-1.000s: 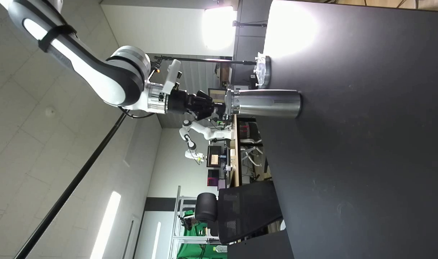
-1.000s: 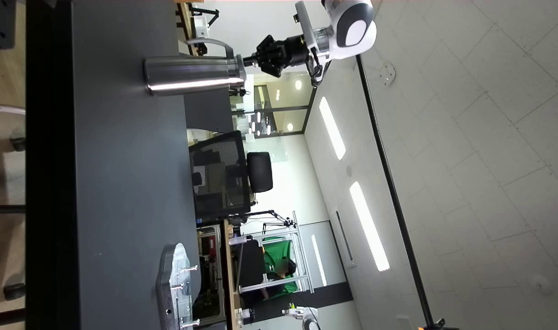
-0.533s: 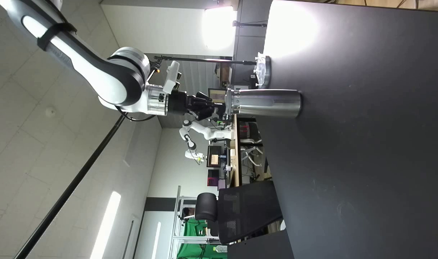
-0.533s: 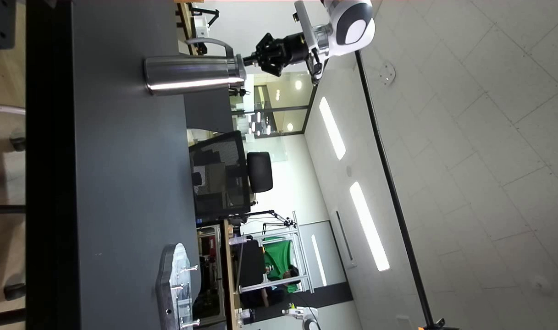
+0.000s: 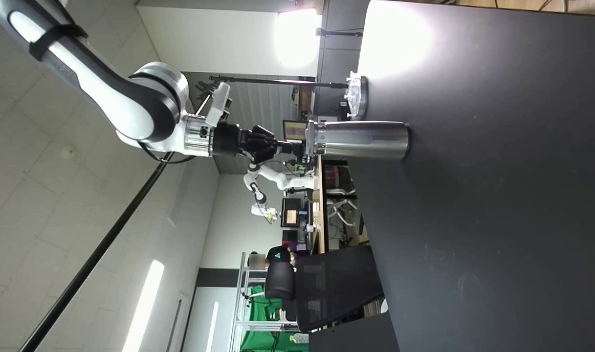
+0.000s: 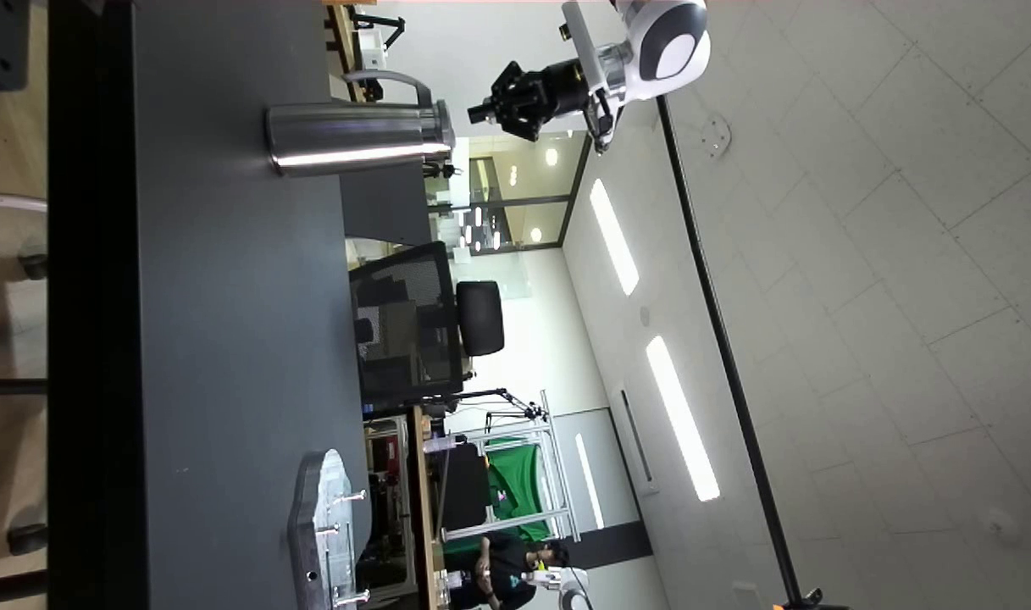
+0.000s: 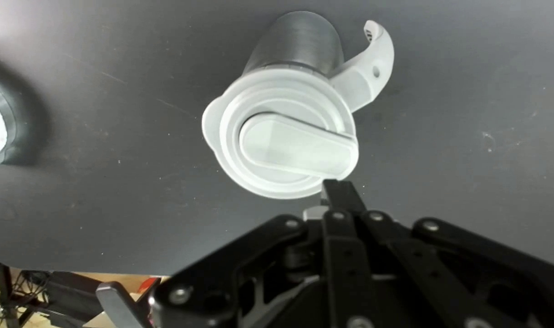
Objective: Close the lid on the thermos flask
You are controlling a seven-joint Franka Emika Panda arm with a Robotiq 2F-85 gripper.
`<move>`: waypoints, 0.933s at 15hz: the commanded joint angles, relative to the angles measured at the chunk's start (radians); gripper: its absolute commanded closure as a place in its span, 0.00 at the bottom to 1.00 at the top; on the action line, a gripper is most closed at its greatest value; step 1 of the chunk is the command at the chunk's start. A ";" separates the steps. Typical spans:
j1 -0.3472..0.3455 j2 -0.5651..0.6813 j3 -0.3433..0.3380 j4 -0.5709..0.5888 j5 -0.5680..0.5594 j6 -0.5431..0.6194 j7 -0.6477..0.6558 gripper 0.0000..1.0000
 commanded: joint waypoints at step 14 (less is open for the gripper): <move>0.007 -0.128 0.023 0.018 -0.048 -0.308 -0.041 0.18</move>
